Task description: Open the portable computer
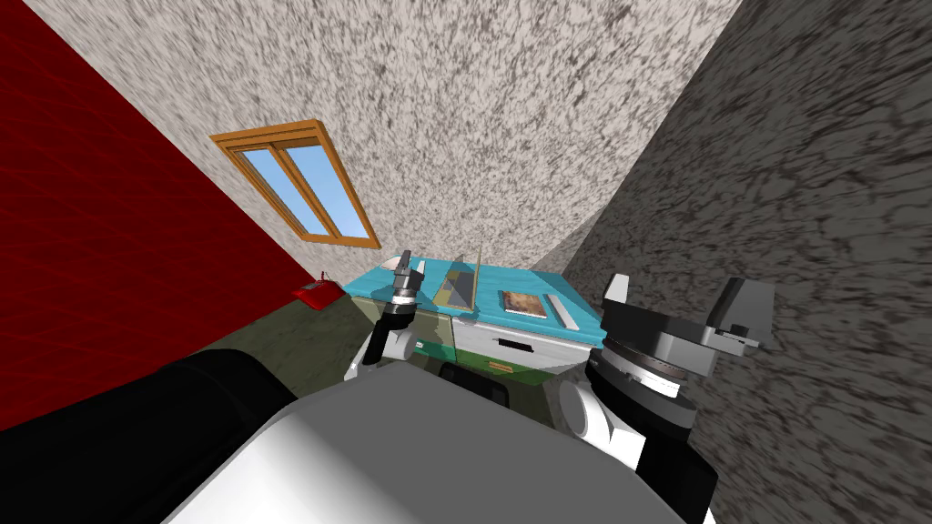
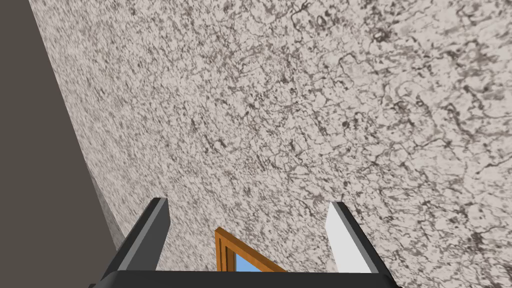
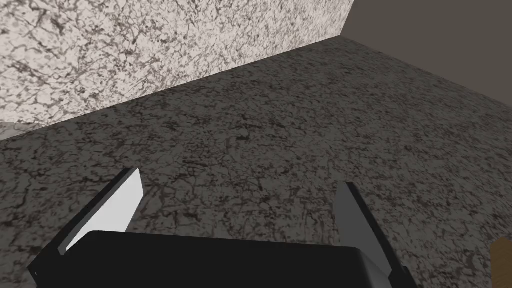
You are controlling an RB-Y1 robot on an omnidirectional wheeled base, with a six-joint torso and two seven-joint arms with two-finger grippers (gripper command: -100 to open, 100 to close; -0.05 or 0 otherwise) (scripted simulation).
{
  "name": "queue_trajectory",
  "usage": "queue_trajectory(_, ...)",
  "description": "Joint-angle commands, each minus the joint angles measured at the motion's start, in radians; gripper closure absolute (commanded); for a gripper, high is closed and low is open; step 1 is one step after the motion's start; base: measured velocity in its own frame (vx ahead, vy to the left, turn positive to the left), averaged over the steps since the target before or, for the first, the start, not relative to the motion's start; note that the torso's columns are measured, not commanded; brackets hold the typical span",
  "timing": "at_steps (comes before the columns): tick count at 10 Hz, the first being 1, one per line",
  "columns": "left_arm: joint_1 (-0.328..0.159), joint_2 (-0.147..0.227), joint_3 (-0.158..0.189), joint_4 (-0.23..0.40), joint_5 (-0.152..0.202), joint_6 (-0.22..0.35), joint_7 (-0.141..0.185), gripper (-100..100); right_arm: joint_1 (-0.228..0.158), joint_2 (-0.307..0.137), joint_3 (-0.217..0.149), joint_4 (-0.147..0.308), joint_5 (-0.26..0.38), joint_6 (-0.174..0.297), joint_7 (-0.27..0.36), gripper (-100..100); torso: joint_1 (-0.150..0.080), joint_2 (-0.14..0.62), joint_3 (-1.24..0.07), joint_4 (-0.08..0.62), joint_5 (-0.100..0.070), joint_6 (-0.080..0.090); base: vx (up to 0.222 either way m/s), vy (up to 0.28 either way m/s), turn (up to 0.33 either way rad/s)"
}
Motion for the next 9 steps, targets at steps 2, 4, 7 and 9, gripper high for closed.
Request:
queue_trajectory(2,0.0,0.0,0.0,0.0,0.0,0.0,0.0,0,0.0,0.0,0.0,0.0,0.0,0.0,0.0,0,0.0,0.104,-0.209,0.105,0.0,0.0,0.0,0.0,0.0)
queue_trajectory(4,0.0,0.0,0.0,0.0,0.0,0.0,0.0,0,0.0,0.0,0.0,0.0,0.0,0.0,0.0,0,0.0,0.248,-0.497,0.248,0.0,0.0,0.0,0.0,0.0)
queue_trajectory(7,0.0,0.0,0.0,0.0,0.0,0.0,0.0,0,0.0,0.0,0.0,0.0,0.0,0.0,0.0,0,0.0,0.47,-0.939,0.47,0.0,0.0,0.0,0.0,0.0)
queue_trajectory(9,0.0,0.0,0.0,0.0,0.0,0.0,0.0,0,0.0,0.0,0.0,0.0,0.0,0.0,0.0,0,0.0,0.618,-1.234,0.617,0.0,0.0,0.0,0.0,0.0)
